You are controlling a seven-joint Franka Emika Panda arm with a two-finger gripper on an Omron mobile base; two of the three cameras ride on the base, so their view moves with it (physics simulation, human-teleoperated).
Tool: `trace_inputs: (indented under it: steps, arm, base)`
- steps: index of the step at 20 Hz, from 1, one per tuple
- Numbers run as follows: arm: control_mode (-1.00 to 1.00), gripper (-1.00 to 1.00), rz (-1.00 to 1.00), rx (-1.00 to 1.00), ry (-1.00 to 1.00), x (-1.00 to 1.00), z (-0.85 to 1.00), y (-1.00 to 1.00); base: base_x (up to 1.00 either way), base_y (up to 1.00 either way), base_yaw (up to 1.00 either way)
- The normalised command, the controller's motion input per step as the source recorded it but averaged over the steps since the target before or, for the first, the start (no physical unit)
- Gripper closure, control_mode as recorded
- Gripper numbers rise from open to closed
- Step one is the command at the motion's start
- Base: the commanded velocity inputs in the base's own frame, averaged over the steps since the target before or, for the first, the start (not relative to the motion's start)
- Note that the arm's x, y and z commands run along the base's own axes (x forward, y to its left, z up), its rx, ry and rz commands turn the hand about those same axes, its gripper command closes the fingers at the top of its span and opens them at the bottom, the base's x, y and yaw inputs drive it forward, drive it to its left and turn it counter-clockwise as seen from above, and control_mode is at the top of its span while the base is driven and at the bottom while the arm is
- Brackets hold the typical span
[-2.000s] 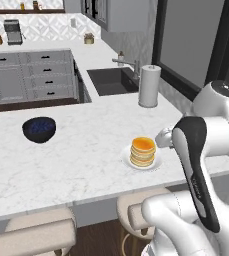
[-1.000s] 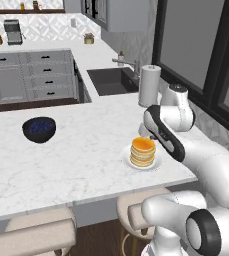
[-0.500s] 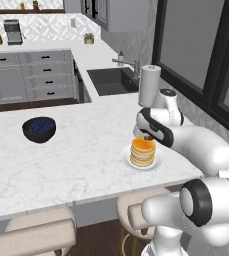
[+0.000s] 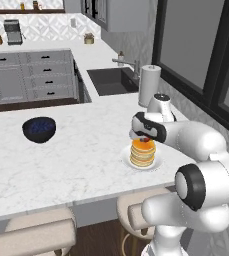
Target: Take the strawberry from the fridge and place it on top of the pancake, located on the dining counter.
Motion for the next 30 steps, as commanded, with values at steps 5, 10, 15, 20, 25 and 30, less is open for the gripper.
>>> trace_inputs:
  steps: [5,10,15,20,25,30]
  arm:
    - [-1.0,1.0,0.0,0.0,0.0,0.3,-0.16,0.0]
    - [-1.0,1.0,0.0,0.0,-0.01,0.03,-0.1,0.0]
    - [-1.0,1.0,0.0,0.0,-0.06,-0.05,-0.05,0.0]
    - [-1.0,1.0,0.0,0.0,0.0,0.0,-0.07,0.0]
    - [-1.0,1.0,0.0,0.0,0.0,0.0,-0.13,0.0]
    - [-1.0,1.0,0.0,0.0,0.0,0.0,-0.17,0.0]
  base:
    - [0.0,0.0,0.0]
    - [0.0,0.0,0.0]
    - [0.0,0.0,0.0]
    - [0.0,0.0,0.0]
    - [0.0,0.0,0.0]
    - [0.0,0.0,0.0]
